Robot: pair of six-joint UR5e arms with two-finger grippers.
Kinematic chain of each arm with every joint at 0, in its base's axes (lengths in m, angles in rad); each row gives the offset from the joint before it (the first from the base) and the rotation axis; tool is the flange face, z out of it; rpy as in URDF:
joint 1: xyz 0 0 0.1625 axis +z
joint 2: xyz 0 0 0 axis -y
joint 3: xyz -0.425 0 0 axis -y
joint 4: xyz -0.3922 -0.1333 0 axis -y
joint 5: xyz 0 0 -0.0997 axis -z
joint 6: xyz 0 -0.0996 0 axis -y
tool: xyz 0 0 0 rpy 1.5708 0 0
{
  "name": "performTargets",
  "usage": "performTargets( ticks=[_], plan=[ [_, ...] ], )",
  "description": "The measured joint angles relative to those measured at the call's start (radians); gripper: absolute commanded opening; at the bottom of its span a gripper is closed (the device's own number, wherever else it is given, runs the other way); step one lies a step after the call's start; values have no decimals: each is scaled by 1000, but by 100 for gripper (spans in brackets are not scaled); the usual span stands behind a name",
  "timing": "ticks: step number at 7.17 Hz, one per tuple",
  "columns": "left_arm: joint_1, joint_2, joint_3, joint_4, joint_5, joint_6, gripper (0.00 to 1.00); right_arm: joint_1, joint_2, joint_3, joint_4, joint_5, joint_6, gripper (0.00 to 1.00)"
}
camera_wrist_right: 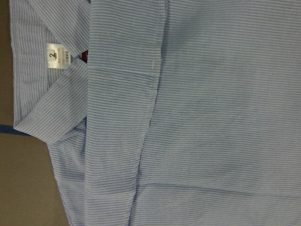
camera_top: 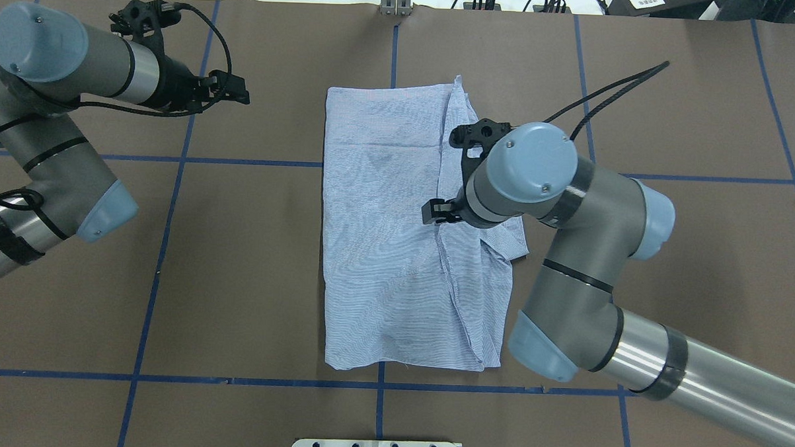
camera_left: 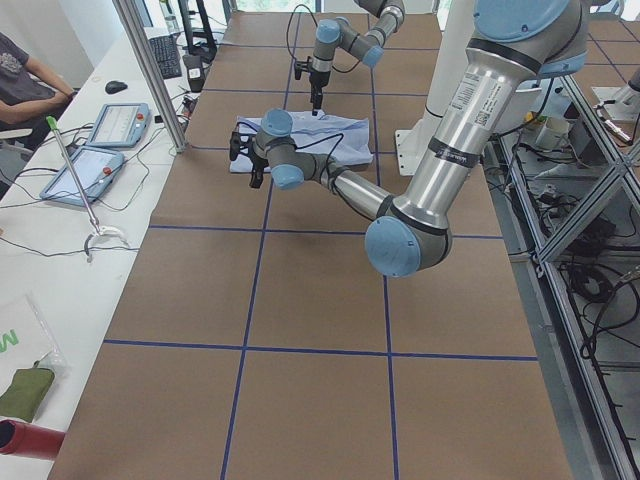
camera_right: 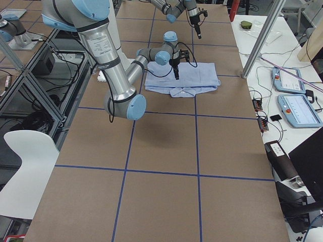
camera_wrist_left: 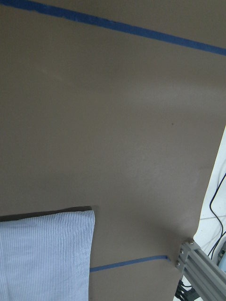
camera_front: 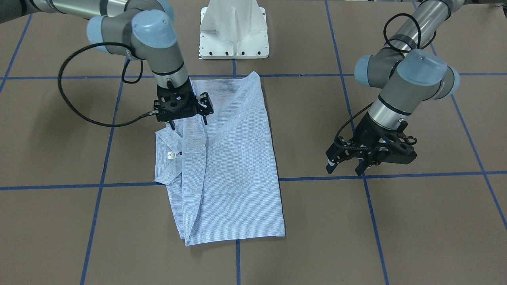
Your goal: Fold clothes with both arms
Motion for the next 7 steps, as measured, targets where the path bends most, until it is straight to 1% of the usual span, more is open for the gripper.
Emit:
performTargets(
  ticks=[1, 4, 5, 7],
  plan=[
    [0, 5, -5, 2, -1, 3, 100, -8, 27, -48, -7, -16, -13, 100],
    [5, 8, -7, 1, -3, -2, 100, -38, 54, -117, -12, -63, -33, 100],
    [6, 7, -7, -1, -3, -5, 100, -47, 59, -131, -19, -76, -35, 100],
    [8, 5, -5, -3, -3, -8, 100, -63, 73, -138, -72, -100, -43, 100]
  ],
)
